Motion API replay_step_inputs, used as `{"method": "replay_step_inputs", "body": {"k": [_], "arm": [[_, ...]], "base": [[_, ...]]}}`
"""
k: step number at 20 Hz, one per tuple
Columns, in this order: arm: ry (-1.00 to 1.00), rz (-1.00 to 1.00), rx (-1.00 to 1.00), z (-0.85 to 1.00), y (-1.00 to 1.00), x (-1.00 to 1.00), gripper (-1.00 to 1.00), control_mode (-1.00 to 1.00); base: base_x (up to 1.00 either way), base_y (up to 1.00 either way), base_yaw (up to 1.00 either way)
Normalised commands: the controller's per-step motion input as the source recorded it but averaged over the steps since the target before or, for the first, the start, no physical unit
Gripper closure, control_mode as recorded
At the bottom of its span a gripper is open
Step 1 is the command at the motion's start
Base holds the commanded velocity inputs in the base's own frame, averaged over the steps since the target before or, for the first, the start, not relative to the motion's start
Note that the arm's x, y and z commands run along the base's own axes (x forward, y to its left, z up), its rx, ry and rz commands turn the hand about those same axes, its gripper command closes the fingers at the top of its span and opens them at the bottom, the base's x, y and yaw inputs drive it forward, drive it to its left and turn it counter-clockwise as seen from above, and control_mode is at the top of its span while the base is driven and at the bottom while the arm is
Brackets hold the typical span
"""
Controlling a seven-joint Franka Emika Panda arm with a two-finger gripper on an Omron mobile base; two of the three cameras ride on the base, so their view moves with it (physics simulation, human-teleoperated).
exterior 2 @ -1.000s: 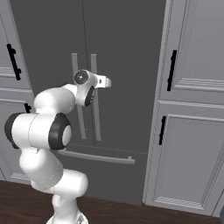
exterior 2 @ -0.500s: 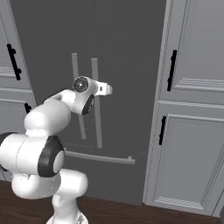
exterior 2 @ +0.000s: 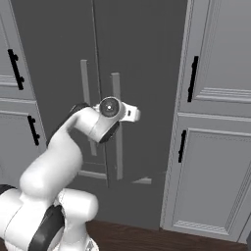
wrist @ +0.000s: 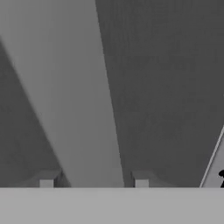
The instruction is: Take the strawberry from the fridge and place it on top of the pancake, located on the dining counter.
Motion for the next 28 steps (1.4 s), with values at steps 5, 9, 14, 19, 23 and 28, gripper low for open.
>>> {"method": "replay_step_inputs", "body": {"k": [5, 9, 14, 19, 23, 28], "arm": [[0.12, -0.05, 0.15, 0.22, -0.89, -0.92, -1.00, -1.00], [0.10, -0.09, 0.15, 0.25, -0.95, -1.00, -1.00, -1.00], [0.12, -0.14, 0.08, 0.43, -0.61, -1.00, -1.00, -1.00], [0.12, -0.16, -0.06, 0.58, 0.03, -0.85, -1.00, -1.00], [0.35, -0.01, -0.29, 0.43, 0.44, -0.31, -1.00, -1.00], [0.41, 0.00, -0.44, 0.13, 0.84, -0.21, -1.00, -1.00]], "base": [[0.00, 0.00, 0.00], [0.00, 0.00, 0.00], [0.00, 0.00, 0.00], [0.00, 0.00, 0.00], [0.00, 0.00, 0.00], [0.00, 0.00, 0.00]]}}
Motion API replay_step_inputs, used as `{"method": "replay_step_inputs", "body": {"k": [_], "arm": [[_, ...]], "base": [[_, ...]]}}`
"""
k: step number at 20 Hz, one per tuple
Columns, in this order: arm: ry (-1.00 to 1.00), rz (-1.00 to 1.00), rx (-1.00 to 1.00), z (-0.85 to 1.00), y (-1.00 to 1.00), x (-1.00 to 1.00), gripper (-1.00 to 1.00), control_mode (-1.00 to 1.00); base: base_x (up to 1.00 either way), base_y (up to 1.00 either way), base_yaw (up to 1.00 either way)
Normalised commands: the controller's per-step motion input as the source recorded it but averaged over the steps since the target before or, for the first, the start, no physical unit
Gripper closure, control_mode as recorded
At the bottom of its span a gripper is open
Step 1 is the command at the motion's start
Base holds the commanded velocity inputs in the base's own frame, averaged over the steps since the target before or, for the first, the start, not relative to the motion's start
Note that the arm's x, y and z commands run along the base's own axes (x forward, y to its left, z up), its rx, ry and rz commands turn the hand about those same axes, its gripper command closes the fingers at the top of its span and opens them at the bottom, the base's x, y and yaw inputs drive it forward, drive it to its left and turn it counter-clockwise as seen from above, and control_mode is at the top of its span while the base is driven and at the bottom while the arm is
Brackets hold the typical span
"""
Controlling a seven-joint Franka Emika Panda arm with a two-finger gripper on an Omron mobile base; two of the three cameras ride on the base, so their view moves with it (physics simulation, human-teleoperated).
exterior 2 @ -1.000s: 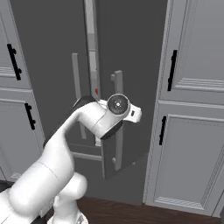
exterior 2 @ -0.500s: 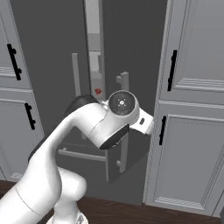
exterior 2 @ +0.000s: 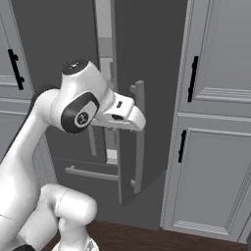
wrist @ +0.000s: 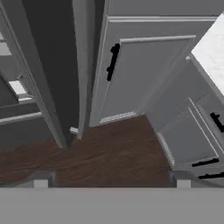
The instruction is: Take the strawberry from the fridge and place it on top of the pancake, located on the dining counter.
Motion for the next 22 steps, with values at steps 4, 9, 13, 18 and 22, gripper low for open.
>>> {"method": "replay_step_inputs", "body": {"k": [4, 9, 13, 18, 22], "arm": [[0.48, 0.00, -0.44, 0.00, 0.88, -0.09, -1.00, -1.00], [0.66, 0.00, -0.38, -0.06, 0.52, 0.21, -1.00, -1.00], [0.72, 0.00, -0.37, -0.41, 0.05, 0.45, -1.00, -1.00], [0.40, 0.00, -0.24, -0.54, -0.04, 0.20, -1.00, -1.00], [0.23, 0.02, -0.16, -0.23, -0.14, 0.33, -1.00, -1.00]], "base": [[0.00, 0.00, 0.00], [0.00, 0.00, 0.00], [0.00, 0.00, 0.00], [0.00, 0.00, 0.00], [0.00, 0.00, 0.00]]}}
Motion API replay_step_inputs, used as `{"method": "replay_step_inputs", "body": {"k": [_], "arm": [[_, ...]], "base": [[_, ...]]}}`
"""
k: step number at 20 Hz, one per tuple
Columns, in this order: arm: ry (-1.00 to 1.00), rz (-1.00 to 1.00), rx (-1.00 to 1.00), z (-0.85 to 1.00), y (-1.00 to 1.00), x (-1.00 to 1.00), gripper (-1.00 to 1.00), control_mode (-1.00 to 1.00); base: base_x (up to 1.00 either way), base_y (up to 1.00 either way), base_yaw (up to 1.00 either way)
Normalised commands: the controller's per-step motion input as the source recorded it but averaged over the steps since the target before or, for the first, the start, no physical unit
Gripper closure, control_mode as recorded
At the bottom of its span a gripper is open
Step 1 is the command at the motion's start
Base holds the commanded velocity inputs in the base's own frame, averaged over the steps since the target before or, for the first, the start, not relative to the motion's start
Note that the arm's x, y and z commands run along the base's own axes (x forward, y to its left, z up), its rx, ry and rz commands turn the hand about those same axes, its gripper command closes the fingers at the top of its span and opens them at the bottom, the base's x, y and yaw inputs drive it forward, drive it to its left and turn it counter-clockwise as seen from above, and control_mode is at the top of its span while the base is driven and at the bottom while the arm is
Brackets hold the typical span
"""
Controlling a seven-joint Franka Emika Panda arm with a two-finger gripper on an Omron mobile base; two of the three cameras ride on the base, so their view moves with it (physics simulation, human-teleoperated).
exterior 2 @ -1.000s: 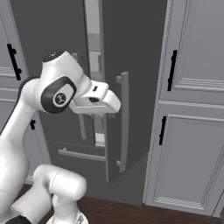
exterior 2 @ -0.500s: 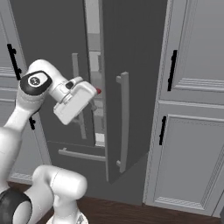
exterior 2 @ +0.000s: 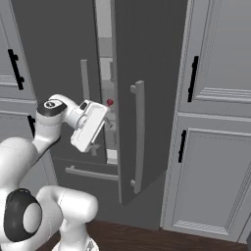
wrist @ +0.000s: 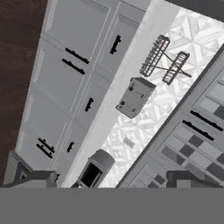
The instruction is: Take the strawberry from the fridge and place it on top of the pancake, located on the dining counter.
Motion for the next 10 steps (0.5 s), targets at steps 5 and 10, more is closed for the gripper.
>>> {"method": "replay_step_inputs", "body": {"k": [5, 10], "arm": [[0.16, 0.03, -0.12, 0.00, 0.15, 0.24, -1.00, -1.00], [0.00, 0.02, -0.17, 0.00, 0.72, -0.21, -1.00, -1.00]], "base": [[0.00, 0.00, 0.00], [0.00, 0.00, 0.00]]}}
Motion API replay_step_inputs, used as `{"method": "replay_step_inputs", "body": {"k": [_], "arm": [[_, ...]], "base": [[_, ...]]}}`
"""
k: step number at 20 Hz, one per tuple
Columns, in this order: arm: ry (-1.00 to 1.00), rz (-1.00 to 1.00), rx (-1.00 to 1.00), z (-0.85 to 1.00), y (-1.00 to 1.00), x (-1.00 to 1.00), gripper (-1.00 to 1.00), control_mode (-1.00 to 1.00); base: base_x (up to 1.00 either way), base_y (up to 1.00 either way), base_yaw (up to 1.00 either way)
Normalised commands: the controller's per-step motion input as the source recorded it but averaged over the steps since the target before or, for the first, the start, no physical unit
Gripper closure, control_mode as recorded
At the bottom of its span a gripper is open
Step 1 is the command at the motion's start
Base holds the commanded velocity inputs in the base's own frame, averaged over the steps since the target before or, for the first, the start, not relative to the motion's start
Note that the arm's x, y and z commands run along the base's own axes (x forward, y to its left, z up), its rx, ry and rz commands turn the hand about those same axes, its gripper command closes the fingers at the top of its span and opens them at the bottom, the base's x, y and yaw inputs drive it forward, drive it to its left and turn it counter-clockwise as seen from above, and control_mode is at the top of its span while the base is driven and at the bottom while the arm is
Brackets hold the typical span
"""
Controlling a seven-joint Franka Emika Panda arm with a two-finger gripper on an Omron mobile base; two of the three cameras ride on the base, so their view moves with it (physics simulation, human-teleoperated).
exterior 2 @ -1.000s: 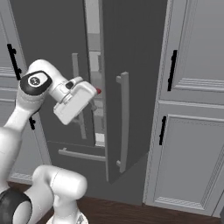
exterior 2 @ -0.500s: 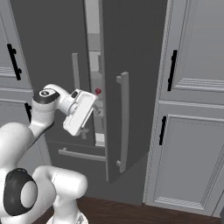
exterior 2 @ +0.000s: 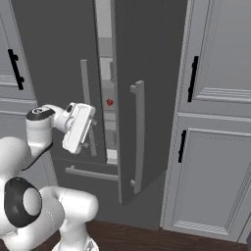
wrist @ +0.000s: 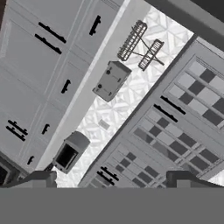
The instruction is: Take the strawberry from the fridge and place it on top of the pancake, located on the dining counter.
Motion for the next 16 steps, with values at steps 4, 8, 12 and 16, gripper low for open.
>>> {"method": "replay_step_inputs", "body": {"k": [4, 8, 12, 16], "arm": [[0.00, 0.12, -0.02, 0.00, 0.15, 0.57, -1.00, -1.00], [0.09, 0.17, 0.00, 0.00, -0.23, 0.89, -1.00, -1.00], [0.20, 0.17, 0.00, 0.00, -0.51, 0.76, -1.00, -1.00], [0.31, 0.14, 0.00, 0.00, -0.37, 0.77, -1.00, -1.00]], "base": [[0.00, 0.00, 0.00], [0.00, 0.00, 0.00], [0.00, 0.00, 0.00], [0.00, 0.00, 0.00]]}}
